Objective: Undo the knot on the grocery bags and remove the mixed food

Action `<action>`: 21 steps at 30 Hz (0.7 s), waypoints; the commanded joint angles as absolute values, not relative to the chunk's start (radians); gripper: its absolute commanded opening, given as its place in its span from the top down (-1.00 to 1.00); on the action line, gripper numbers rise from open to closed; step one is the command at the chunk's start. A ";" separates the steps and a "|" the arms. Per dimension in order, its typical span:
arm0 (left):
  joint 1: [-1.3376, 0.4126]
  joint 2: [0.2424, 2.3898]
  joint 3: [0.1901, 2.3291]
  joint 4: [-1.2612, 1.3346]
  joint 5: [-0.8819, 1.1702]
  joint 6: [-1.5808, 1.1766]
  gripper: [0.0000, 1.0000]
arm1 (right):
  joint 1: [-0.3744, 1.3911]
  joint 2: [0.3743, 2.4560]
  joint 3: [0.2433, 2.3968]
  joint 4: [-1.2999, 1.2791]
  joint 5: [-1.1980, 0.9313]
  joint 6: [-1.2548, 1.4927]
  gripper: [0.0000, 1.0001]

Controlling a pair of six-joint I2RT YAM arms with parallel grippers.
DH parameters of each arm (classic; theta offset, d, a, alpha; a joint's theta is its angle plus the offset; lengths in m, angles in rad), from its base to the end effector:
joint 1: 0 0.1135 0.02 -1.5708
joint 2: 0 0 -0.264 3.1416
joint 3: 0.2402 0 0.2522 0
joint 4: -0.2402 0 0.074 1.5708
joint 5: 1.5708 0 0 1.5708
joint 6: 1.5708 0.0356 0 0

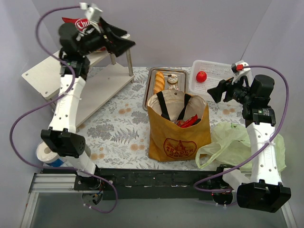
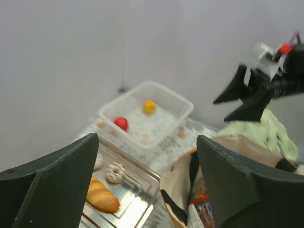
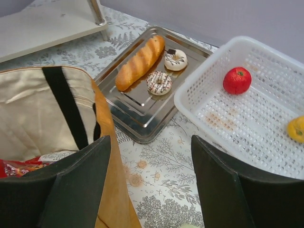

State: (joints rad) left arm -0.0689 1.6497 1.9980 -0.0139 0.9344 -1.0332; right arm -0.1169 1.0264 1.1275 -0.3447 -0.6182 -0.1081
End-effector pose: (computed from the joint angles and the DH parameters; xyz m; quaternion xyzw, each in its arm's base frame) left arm 0.3377 -0.0520 0.5479 0.0853 0.6287 -0.6033 0.4832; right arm 0.2218 -0.0053 0.3989 -0.1841 0.7513 0.1723 0.6100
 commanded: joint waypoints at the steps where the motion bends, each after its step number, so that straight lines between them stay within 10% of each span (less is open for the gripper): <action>1: -0.192 1.785 1.990 -0.297 1.066 -0.835 -0.68 | -0.061 0.999 1.216 -0.360 -0.719 -0.153 -0.50; 21: -0.333 2.025 1.902 -0.690 1.201 -0.634 -0.79 | 0.041 0.916 1.088 -0.494 -0.730 -0.245 -0.50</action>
